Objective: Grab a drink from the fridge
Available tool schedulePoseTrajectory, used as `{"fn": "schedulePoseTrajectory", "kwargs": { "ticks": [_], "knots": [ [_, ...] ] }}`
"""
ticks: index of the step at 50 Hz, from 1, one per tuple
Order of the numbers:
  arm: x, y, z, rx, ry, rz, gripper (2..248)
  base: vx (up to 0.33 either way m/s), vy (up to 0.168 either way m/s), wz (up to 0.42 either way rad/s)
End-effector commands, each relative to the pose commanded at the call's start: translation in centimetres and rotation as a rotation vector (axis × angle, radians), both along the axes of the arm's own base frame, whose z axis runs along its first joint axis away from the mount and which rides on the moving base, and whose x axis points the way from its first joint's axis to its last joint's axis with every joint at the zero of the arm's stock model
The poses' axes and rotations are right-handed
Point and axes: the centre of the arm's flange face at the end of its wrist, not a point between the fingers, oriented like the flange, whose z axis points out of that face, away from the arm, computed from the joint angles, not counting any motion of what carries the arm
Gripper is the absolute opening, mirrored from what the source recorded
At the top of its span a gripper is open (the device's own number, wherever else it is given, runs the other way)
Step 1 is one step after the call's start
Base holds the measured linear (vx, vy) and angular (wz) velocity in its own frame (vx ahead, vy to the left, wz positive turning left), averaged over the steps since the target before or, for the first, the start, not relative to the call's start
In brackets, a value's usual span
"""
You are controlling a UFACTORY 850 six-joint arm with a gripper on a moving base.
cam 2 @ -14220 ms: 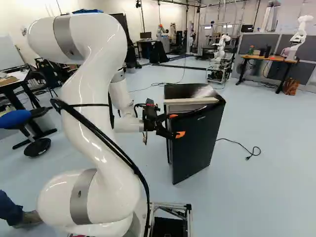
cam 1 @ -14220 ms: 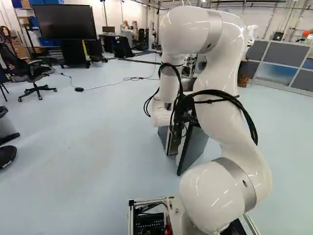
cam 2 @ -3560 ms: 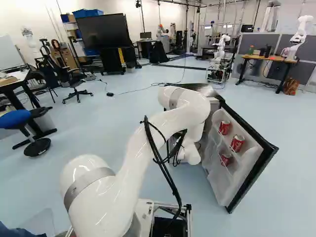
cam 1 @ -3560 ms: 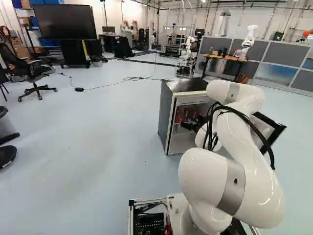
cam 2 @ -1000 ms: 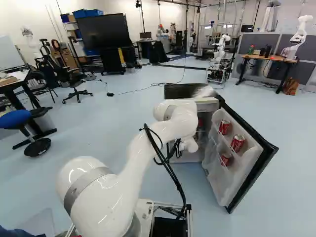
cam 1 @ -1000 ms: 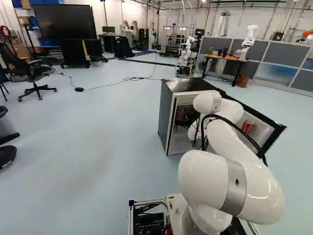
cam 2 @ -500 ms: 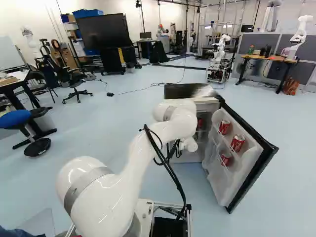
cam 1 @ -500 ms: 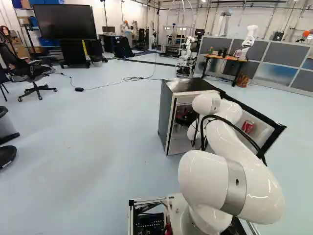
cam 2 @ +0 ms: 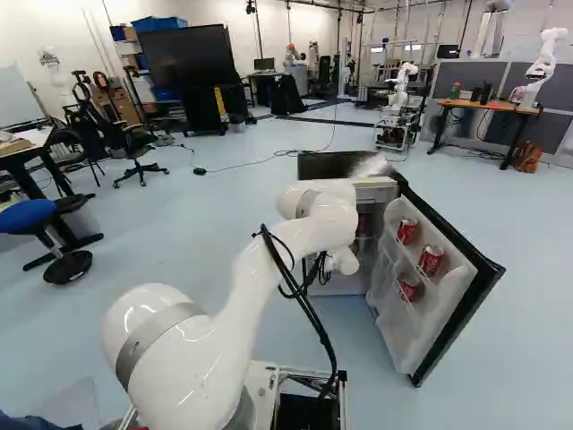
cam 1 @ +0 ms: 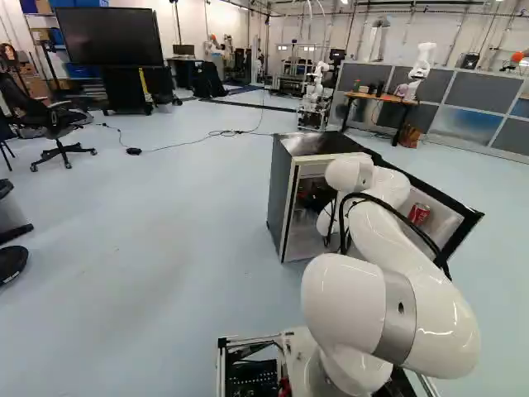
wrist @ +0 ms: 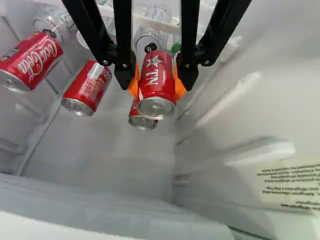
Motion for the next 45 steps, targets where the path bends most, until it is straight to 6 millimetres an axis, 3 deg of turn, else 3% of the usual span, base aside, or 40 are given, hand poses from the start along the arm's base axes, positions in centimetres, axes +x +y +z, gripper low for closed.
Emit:
{"fn": "schedulePoseTrajectory", "kwargs": {
  "ticks": [18,31,45],
  "knots": [
    [0.1,0.0,2.6,-0.003,-0.006,0.0,90,0.0,0.0,0.0],
    [0.0,0.0,3.1,-0.002,-0.003,-0.001,90,0.0,0.0,0.0],
    [-1.6,0.1,3.6,0.014,0.025,-0.01,90,0.0,0.0,0.0]
  ]
}}
